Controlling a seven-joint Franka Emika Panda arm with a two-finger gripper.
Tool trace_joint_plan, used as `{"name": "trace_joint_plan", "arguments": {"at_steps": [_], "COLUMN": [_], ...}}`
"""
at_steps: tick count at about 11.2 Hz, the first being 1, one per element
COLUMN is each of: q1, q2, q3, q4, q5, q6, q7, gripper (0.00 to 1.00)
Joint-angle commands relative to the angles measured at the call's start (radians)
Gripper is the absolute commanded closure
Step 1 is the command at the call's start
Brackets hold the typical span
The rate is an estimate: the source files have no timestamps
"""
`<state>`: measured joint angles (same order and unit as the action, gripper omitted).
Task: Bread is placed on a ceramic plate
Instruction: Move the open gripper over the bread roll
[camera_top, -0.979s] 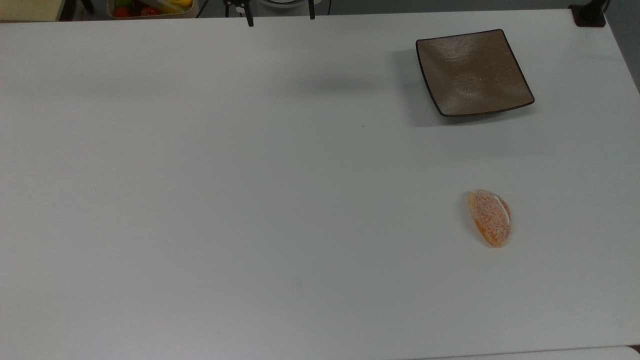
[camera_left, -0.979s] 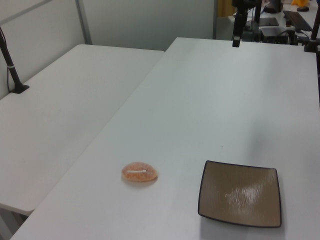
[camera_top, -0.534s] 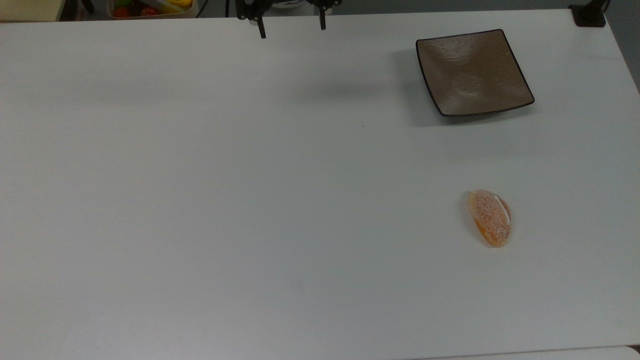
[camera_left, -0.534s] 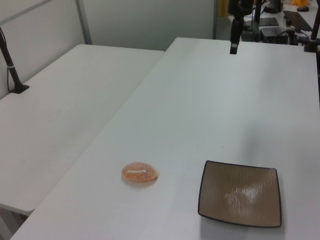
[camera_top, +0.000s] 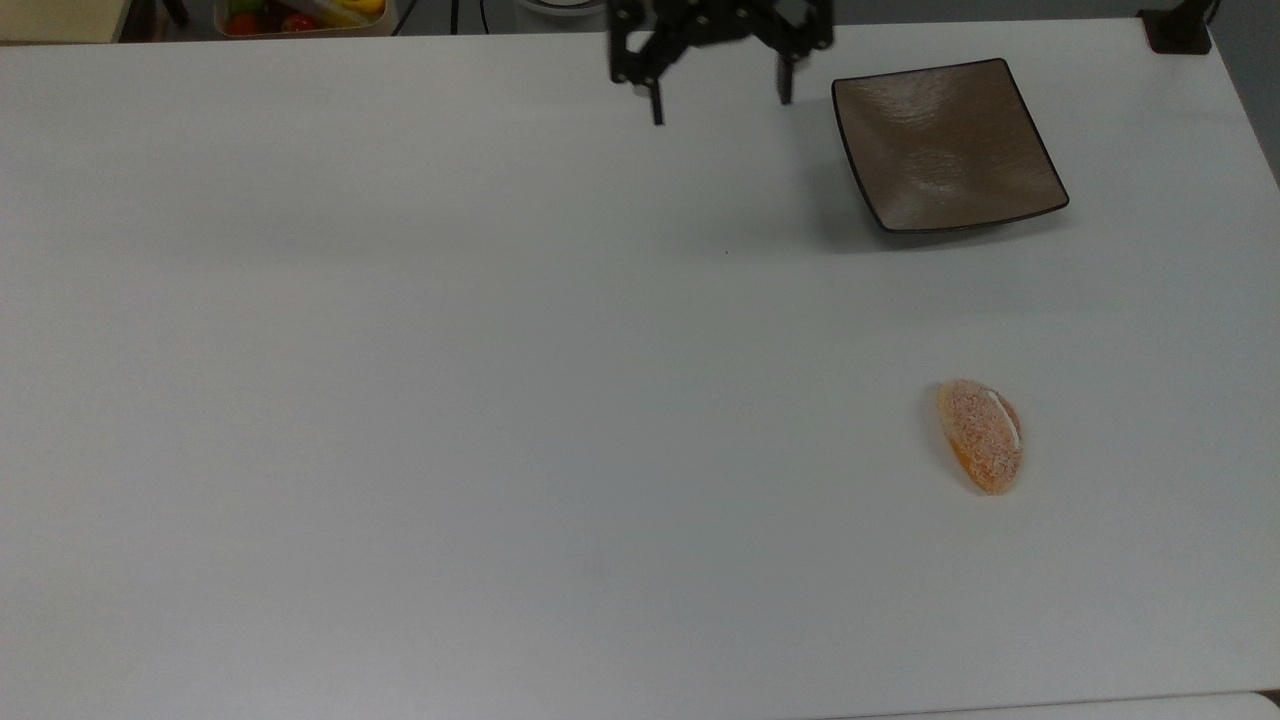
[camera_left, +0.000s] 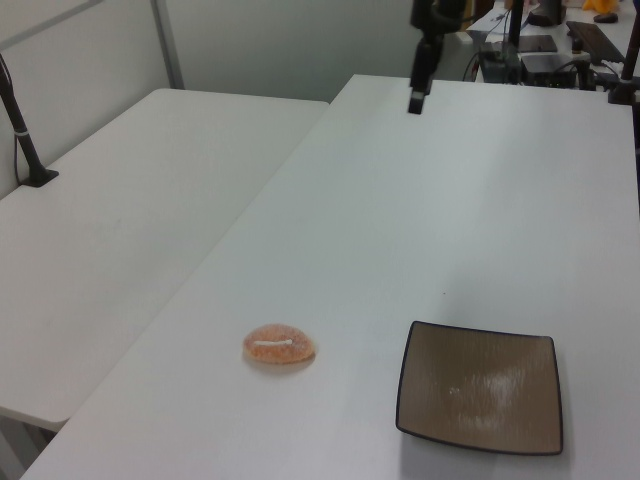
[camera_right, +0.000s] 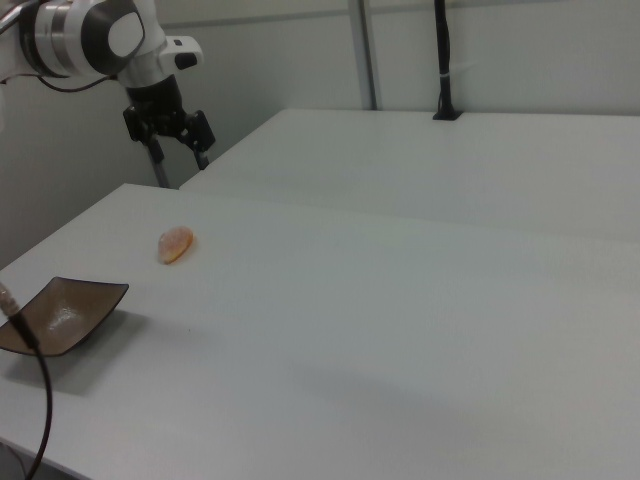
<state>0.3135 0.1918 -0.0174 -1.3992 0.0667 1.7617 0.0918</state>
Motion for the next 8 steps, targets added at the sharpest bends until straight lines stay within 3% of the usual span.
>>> {"name": "trace_joint_plan", "arguments": {"at_steps": [1,6,8], "q1": [0.076,0.157,0.193], "q2": [0.170,0.291,0.325], "q3": [-0.007,-0.004,-0.003], "q4": [0.160,0.154,0.132], "q5": [-0.016,-0.031,-0.083], "q6": [0.097,0.358,0.468], "q7": [0.135,0.195,0.293], "gripper": [0.00,0.00,0.00]}}
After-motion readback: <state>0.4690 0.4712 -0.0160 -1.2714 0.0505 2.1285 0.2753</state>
